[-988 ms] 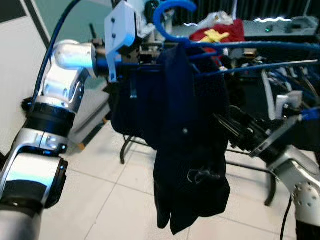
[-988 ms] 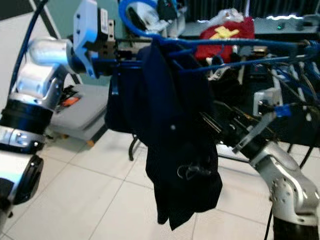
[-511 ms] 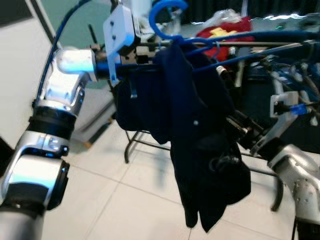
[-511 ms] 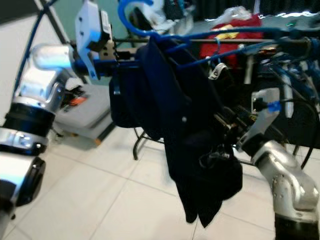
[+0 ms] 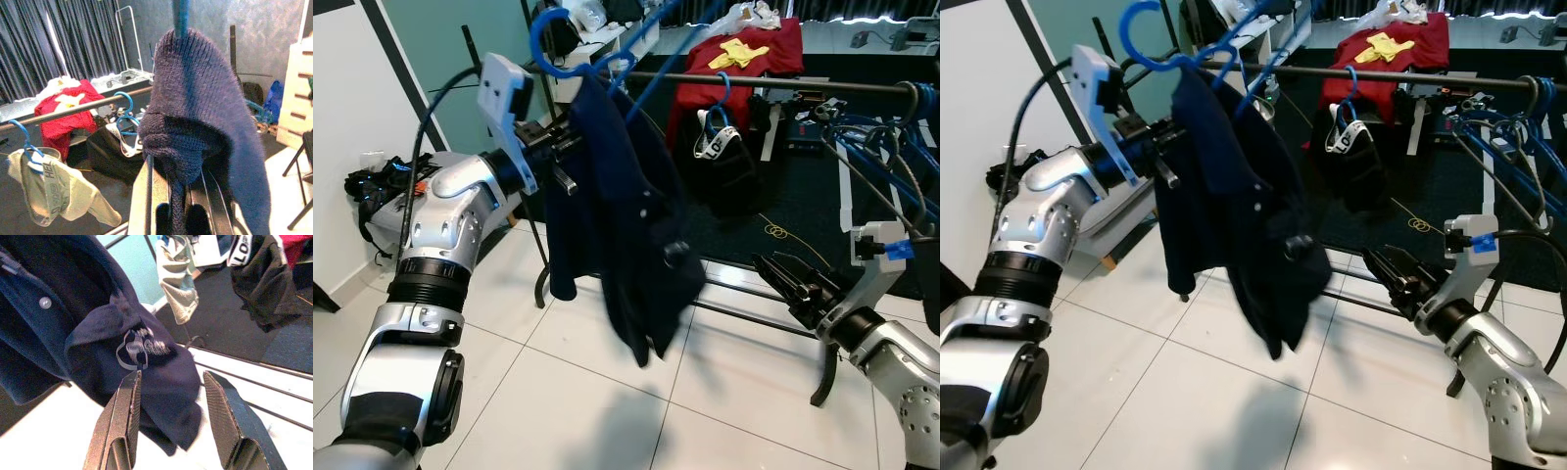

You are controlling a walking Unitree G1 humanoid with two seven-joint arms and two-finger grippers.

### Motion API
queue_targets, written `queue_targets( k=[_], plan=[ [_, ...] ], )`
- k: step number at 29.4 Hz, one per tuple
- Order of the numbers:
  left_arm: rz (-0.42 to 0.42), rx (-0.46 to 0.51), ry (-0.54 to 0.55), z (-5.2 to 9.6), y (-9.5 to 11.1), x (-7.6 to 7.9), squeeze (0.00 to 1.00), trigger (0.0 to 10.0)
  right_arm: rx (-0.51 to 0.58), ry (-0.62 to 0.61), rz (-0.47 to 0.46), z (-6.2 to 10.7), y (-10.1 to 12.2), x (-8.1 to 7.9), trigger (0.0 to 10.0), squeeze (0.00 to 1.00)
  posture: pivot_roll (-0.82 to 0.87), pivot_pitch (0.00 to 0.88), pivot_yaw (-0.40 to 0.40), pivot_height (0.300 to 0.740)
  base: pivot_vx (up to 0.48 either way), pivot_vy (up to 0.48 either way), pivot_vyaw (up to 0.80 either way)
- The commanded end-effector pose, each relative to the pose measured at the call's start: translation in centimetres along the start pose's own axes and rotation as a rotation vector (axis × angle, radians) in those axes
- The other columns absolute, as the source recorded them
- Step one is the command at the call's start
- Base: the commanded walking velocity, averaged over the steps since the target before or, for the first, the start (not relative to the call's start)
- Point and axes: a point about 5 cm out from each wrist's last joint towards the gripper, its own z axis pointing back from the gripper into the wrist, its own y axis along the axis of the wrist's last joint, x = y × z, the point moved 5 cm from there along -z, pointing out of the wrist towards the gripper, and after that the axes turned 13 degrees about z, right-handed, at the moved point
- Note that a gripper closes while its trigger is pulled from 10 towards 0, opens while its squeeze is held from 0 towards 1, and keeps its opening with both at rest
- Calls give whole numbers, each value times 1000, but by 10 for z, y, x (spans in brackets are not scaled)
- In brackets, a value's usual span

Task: Hang hanger

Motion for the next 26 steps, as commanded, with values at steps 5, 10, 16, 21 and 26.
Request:
queue_targets(
  k=[5,10,16,21,26],
  plan=[
    [-6,2,72,7,-9,-8,0,10000,-28,-12,2,1,-4,4,10000,0,-112,1,19,740,0,153,0],
    [-36,25,64,6,-14,3,0,10000,-34,-11,-7,3,-6,4,10000,0,-117,4,7,740,141,-357,0],
    [-43,48,60,5,-12,10,0,10000,-36,-5,-17,5,-7,3,10000,0,-119,6,0,740,352,-322,0],
    [-28,65,123,5,-6,3,0,10000,-35,-33,-13,6,-6,9,10000,0,-119,9,-11,740,209,-196,0],
    [7,109,181,7,-1,-4,0,10000,-29,-83,-8,5,-3,19,10000,0,-125,8,-18,740,0,0,0]
  ],
)
